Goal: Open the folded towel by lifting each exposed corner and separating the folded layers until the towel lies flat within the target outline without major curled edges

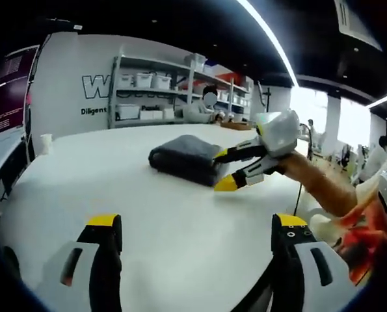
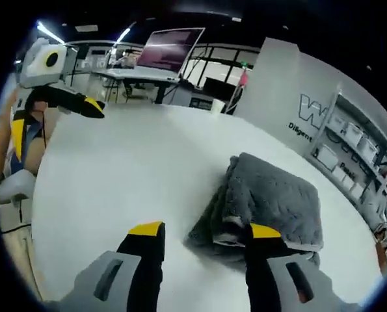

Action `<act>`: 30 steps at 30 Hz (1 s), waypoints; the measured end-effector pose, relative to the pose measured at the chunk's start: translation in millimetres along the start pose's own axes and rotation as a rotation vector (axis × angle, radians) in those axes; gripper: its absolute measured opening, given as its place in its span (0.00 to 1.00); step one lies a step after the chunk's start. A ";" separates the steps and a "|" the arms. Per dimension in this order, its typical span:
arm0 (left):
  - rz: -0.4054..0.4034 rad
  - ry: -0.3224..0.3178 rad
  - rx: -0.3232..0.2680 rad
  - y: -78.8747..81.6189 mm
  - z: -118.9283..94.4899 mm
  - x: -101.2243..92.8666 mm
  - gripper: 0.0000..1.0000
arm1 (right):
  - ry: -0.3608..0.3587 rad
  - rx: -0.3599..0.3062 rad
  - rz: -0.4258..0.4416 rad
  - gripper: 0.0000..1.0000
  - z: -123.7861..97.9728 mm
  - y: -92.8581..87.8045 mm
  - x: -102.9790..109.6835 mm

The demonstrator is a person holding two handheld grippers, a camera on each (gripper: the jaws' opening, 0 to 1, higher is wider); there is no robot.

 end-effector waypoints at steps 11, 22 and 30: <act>-0.009 -0.001 0.006 -1.7 1.2 -0.8 0.92 | -0.017 -0.038 -0.087 0.17 3.7 -10.0 -12.7; -0.027 0.004 0.016 -3.5 0.2 0.8 0.90 | 0.102 -0.170 -0.021 0.07 -3.7 -24.3 -25.3; -0.033 0.010 0.017 -3.6 -1.1 2.3 0.90 | 0.145 -0.180 -0.036 0.06 -16.0 -34.1 -34.4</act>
Point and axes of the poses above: the point that each gripper's makers call its tool centre point, and the gripper's own axes: z roughly forward along the fingers, x roughly to its left, y roughly out of its top, the point moved 9 cm from there along -z, roughly backward along the fingers, and after that the axes turned 1 degree about -x, right-handed, at the moved point
